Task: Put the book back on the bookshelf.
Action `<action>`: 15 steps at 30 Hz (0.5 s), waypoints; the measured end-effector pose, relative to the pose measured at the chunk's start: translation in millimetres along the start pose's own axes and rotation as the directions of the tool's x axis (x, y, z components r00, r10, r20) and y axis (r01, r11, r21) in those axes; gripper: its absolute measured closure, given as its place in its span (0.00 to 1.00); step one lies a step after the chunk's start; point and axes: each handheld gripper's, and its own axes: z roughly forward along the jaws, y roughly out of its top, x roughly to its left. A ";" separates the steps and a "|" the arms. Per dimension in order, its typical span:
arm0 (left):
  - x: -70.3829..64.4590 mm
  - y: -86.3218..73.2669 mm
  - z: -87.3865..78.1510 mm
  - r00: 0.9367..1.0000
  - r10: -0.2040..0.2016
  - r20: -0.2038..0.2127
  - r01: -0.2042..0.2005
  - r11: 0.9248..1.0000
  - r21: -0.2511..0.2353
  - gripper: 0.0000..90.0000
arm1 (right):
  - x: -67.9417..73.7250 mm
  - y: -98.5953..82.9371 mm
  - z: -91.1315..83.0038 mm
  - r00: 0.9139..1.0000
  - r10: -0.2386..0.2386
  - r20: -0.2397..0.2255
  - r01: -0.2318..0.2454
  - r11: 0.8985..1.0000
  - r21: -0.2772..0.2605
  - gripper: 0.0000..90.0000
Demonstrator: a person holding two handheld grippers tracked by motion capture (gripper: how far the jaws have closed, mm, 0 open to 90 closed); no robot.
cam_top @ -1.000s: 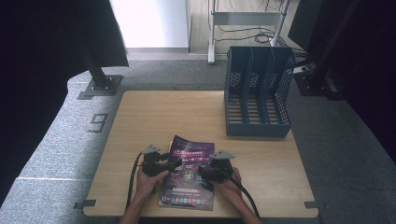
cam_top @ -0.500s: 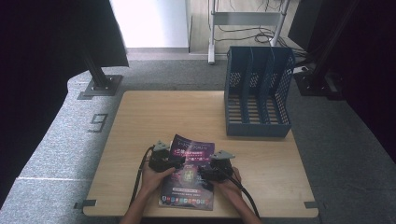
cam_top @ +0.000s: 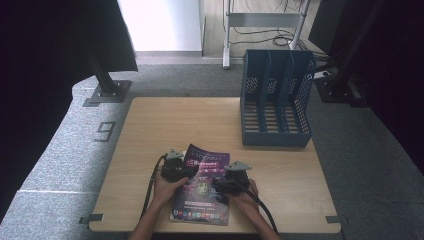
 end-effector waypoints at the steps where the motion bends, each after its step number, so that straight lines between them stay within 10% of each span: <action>1: -0.8 -0.2 0.4 1.000 0.005 -0.009 -0.005 1.000 -0.001 0.54 | -0.1 0.1 -0.1 1.000 -0.001 0.000 0.001 1.000 0.001 0.24; 15: -4.5 3.4 6.5 0.996 0.028 -0.090 -0.026 0.999 0.019 0.67 | -0.1 0.1 0.0 1.000 -0.001 0.000 0.001 1.000 0.002 0.24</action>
